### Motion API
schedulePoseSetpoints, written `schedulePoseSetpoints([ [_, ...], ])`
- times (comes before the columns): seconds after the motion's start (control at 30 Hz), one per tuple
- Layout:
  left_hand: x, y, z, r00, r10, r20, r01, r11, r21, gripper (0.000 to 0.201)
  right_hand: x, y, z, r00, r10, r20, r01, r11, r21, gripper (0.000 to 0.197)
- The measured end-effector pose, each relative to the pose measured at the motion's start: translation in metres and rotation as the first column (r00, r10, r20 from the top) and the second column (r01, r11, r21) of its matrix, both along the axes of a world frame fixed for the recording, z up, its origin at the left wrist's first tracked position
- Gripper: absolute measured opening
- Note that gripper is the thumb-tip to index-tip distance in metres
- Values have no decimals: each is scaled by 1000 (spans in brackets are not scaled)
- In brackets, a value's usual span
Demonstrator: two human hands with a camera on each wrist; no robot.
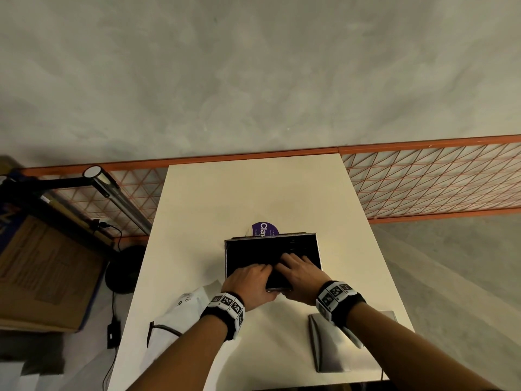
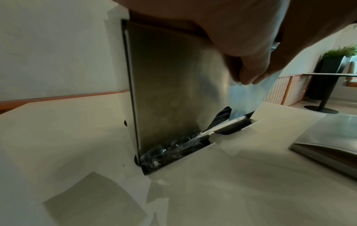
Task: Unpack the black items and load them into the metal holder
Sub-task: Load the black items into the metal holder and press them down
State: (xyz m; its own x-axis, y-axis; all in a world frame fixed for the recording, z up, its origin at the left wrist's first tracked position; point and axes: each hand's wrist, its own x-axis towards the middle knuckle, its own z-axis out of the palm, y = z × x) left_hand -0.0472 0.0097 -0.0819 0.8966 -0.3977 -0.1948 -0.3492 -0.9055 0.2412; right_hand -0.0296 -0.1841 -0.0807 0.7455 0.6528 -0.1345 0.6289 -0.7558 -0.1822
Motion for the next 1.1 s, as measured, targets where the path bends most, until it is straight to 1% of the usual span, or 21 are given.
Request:
schedulePoseSetpoints([
  [0.1, -3, -1, 0, 1000, 14, -10, -14, 1000, 2, 52, 0, -2, 4, 998, 3, 63, -6, 999, 43, 67],
  [0.2, -5, -1, -2, 1000, -5, 24, 6, 1000, -13, 56, 2, 0, 7, 997, -8, 73, 8, 1000, -1, 78],
  [0.33, -1, -1, -2, 996, -28, 88, 29, 999, -18, 61, 2, 5, 7, 998, -48, 41, 50, 997, -51, 88],
  [0.43, 3, -1, -2, 996, -33, 88, 34, 999, -7, 64, 1, 5, 11, 997, -38, 70, 39, 999, -17, 84],
  [0.5, 4, -1, -3, 996, -32, 84, 31, 999, 11, 66, 0, 4, 12, 995, -22, 97, 20, 1000, 20, 77],
  [0.57, 5, -1, -3, 996, -29, 82, 27, 999, 27, 65, -4, 3, 10, 995, -20, 94, 15, 999, 48, 72],
  [0.63, 6, -1, -2, 996, -24, 84, 23, 1000, 13, 64, -9, 2, 7, 998, -59, 26, 56, 994, 90, 72],
  [0.7, 6, -1, 2, 997, -18, 80, 19, 1000, -10, 61, -11, 2, 4, 988, -132, -85, 140, 986, 95, 76],
  [0.77, 4, -1, 6, 999, 27, 26, -26, 998, -61, 53, -10, 1, 4, 971, -191, -142, 202, 977, 68, 79],
  [0.83, 1, 1, 9, 998, 59, -32, -61, 994, -91, 45, -8, 2, 4, 963, -205, -174, 217, 975, 50, 80],
  [0.93, -1, 1, 7, 999, 27, -37, -29, 998, -55, 32, -5, 0, 1, 963, -204, -176, 218, 974, 59, 78],
  [1.0, -2, 1, 5, 999, 28, -45, -29, 999, -22, 33, -4, -2, 1, 975, -175, -137, 188, 978, 88, 77],
  [1.1, -2, 3, 3, 996, 68, -57, -69, 998, -8, 34, -3, -3, 2, 987, -136, -91, 147, 980, 132, 77],
])
